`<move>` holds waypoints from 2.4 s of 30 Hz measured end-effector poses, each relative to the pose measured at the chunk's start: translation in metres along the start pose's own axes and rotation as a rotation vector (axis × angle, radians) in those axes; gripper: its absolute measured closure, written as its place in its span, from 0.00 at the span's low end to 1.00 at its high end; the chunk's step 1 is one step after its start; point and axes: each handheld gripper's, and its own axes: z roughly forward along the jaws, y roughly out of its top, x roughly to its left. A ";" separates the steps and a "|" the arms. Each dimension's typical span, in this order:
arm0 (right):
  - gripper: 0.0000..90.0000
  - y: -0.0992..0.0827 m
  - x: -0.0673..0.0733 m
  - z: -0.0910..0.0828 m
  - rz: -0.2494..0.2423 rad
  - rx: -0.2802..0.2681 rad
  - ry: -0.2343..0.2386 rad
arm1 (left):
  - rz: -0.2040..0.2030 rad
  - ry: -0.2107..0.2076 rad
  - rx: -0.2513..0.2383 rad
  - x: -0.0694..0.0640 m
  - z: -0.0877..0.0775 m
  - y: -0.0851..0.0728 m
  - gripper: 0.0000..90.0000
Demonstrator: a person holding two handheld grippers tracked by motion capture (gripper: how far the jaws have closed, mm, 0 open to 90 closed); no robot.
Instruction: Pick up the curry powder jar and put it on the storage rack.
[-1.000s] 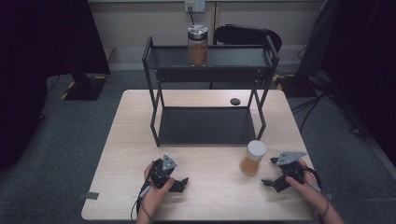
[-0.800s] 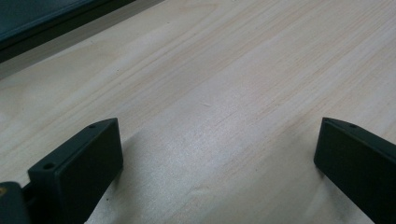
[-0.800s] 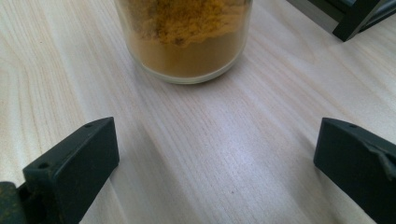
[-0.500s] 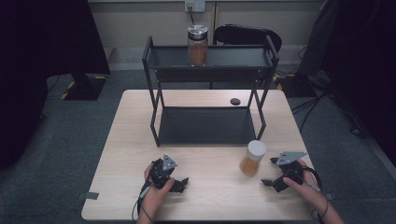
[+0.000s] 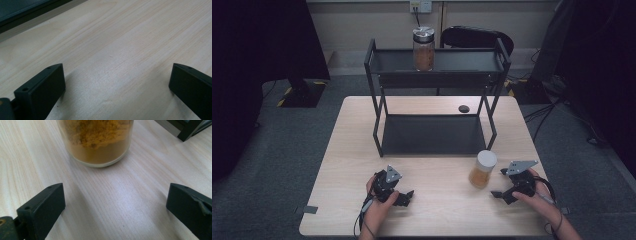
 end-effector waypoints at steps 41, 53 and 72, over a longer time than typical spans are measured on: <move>0.01 0.031 -0.009 -0.019 0.049 -0.131 0.067 | 0.000 0.000 0.000 0.000 0.000 0.000 0.00; 0.01 0.034 -0.010 -0.017 0.085 -0.199 0.089 | 0.001 0.000 0.000 0.000 0.000 0.000 0.00; 0.29 0.028 -0.008 0.003 0.076 -0.281 0.118 | 0.001 0.000 0.000 0.000 0.000 0.000 0.00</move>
